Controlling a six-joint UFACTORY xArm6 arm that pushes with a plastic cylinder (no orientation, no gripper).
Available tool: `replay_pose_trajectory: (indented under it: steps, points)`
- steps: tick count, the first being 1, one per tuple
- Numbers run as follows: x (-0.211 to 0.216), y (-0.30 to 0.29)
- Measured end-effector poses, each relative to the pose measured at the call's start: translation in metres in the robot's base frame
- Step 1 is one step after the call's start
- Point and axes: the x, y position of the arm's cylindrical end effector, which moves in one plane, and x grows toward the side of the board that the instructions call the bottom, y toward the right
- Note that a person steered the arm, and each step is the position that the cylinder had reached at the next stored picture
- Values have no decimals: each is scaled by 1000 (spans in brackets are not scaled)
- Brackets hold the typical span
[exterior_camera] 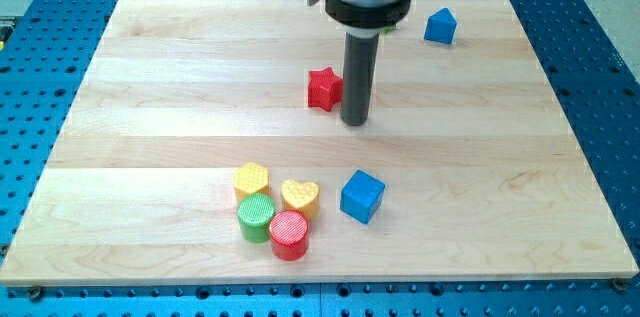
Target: Place the red star diagonal to the green star
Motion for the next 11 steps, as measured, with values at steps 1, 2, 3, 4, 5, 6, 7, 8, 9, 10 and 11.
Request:
replay_pose_trajectory:
  steps: [1,2,3,4,5,6,7,8,9,10,11]
  points:
    - [-31,-57]
    - [-81,-70]
    - [-92,-68]
    - [-78,-63]
    - [-98,-28]
    - [-104,1]
    - [-106,40]
    - [-134,61]
    - [-147,56]
    - [-146,28]
    - [-142,-3]
